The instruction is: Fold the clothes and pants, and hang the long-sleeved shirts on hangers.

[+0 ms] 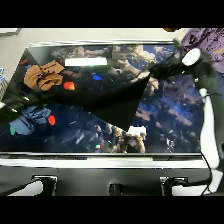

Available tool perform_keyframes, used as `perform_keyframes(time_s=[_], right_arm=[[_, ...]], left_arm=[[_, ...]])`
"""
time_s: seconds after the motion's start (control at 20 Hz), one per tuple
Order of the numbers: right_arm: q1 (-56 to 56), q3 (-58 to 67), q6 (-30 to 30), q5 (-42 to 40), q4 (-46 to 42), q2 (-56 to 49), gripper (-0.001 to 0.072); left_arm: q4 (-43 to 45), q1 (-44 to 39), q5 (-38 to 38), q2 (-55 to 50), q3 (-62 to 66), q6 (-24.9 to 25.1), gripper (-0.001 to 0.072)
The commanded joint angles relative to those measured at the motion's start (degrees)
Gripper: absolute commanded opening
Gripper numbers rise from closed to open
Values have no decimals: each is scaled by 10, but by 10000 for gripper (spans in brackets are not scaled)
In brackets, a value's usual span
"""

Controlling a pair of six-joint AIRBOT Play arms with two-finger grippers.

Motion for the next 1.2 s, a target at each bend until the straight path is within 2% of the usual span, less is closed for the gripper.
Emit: perform_keyframes(time_s=[0.0, 0.15, 0.35, 0.5, 0.6, 0.8, 1.0, 1.1, 1.15], right_arm=[[0, 61, -2, -32, -108, 96, 28], [0, 81, -12, -31, -167, 208, 28], [0, 81, -35, -14, -172, 348, 28], [0, 81, -35, -5, -179, 416, 28], [0, 81, -32, 2, -178, 431, 28], [0, 80, 5, 53, -177, 368, 28], [0, 80, 26, 118, -130, 198, 29], [0, 80, 26, 126, -76, 94, 29], [0, 80, 24, 120, -50, 38, 29]], left_arm=[[147, 40, -49, 81, 177, -100, 14], [284, 55, -106, 136, 332, -176, 15], [439, 56, -174, 223, 448, -270, 16], [502, 56, -222, 284, 455, -325, 16], [507, 56, -248, 297, 455, -345, 16], [501, 43, -297, 260, 426, -364, 16], [496, -16, -304, 181, 299, -364, 17], [497, -51, -268, 119, 213, -362, 18], [496, -66, -225, 83, 172, -362, 18]])
